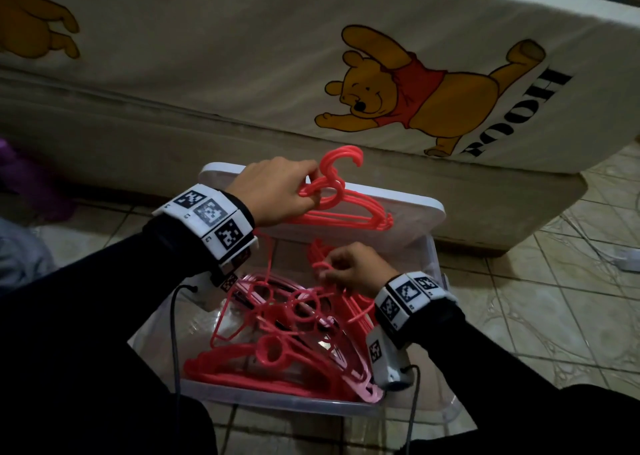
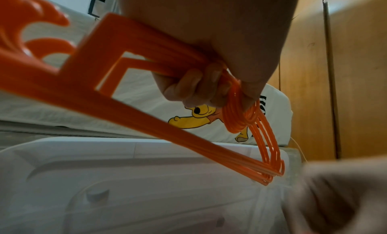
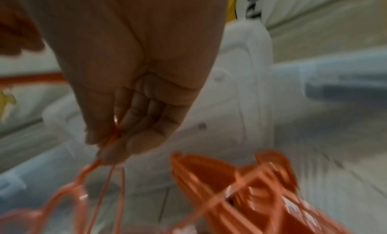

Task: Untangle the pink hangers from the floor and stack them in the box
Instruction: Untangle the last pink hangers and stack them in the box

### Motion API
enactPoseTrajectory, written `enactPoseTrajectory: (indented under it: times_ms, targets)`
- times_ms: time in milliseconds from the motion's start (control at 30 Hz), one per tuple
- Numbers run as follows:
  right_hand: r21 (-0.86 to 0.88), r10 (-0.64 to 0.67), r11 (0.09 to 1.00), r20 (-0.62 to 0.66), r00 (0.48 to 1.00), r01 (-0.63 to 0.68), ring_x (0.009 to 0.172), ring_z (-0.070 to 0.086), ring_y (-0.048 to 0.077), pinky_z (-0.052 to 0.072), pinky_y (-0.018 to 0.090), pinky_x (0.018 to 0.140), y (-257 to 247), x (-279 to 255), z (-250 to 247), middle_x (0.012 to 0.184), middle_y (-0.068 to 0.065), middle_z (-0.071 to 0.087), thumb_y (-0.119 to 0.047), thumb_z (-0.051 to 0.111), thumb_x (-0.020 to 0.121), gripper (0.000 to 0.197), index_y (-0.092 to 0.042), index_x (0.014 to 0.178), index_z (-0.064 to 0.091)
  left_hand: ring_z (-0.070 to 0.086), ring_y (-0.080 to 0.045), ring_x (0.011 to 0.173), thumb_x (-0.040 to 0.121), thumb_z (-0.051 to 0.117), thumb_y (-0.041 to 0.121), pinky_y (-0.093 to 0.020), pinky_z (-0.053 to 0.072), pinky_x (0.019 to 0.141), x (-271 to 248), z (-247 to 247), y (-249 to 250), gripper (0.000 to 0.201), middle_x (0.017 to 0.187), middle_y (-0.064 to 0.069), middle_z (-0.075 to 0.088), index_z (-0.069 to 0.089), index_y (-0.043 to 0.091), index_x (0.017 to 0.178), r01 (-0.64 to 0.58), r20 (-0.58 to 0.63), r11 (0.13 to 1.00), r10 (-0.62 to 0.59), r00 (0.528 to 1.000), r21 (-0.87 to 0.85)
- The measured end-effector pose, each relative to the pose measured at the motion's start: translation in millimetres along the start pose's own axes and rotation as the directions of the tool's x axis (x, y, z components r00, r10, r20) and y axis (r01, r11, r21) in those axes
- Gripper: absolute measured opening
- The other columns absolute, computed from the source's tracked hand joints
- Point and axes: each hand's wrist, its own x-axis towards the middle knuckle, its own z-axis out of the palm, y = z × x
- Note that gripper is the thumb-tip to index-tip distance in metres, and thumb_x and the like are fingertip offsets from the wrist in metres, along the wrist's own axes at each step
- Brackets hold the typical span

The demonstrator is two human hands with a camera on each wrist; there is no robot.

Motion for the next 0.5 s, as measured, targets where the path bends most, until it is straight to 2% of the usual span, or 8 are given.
enactPoseTrajectory:
  times_ms: [67,167,267,333,400,500]
  targets:
    - [-0.012,-0.038,0.999,-0.084,0.996,0.037,0.056,0.056,0.0,0.046,0.017,0.058,-7,1,-12,0.064,-0.009,0.062,-0.015,0.071,0.083,0.01,-0.02,0.078,0.064,0.057,-0.024,0.08,0.089,0.055,0.047,-0.035,0.043,0.068,-1,-1,-1,0.024,0.079,0.006,0.057,0.056,0.028,0.104,0.002,0.005,1.0,-0.002,1.0,0.003]
    - [-0.013,-0.039,0.999,-0.171,0.985,0.037,0.069,0.061,0.011,0.049,0.024,0.064,-9,0,-25,0.076,-0.001,0.065,-0.011,0.071,0.081,0.01,-0.017,0.083,0.064,0.058,-0.025,0.081,0.09,0.054,0.049,-0.036,0.045,0.07,-1,-2,-1,0.025,0.08,0.005,0.057,0.056,0.028,0.103,0.0,0.006,1.0,0.0,1.0,0.007]
    - [-0.075,-0.014,0.997,-0.227,0.974,-0.003,0.074,0.057,0.01,0.045,0.016,0.064,-6,-4,-29,0.08,-0.003,0.062,-0.01,0.07,0.08,0.014,-0.013,0.09,0.06,0.058,-0.026,0.081,0.09,0.054,0.048,-0.034,0.04,0.066,-1,-2,0,0.025,0.079,0.005,0.055,0.056,0.028,0.104,0.007,-0.003,1.0,-0.007,1.0,0.012]
    - [-0.048,-0.01,0.999,-0.22,0.976,-0.001,0.072,0.058,0.011,0.046,0.018,0.064,-4,-8,-27,0.082,0.001,0.064,-0.009,0.071,0.079,0.027,-0.012,0.103,0.059,0.058,-0.026,0.083,0.089,0.054,0.047,-0.034,0.04,0.066,-1,-2,0,0.026,0.081,0.005,0.056,0.057,0.028,0.106,0.012,-0.003,1.0,-0.012,1.0,0.013]
    - [-0.008,-0.027,1.0,-0.195,0.98,0.026,0.064,0.056,0.011,0.047,0.02,0.062,-5,-12,-23,0.075,0.001,0.061,-0.01,0.073,0.078,0.042,-0.017,0.115,0.055,0.059,-0.026,0.083,0.088,0.055,0.046,-0.033,0.04,0.066,-1,-3,0,0.025,0.081,0.005,0.056,0.057,0.029,0.106,0.017,-0.008,1.0,-0.017,1.0,0.009]
    - [0.046,-0.079,0.995,-0.109,0.991,0.084,0.065,0.057,0.01,0.051,0.028,0.067,-12,-14,-22,0.078,-0.003,0.06,-0.009,0.073,0.079,0.038,-0.018,0.113,0.057,0.06,-0.028,0.084,0.088,0.056,0.046,-0.034,0.042,0.068,-1,-3,0,0.023,0.081,0.005,0.056,0.057,0.029,0.104,0.022,-0.017,1.0,-0.022,1.0,0.002]
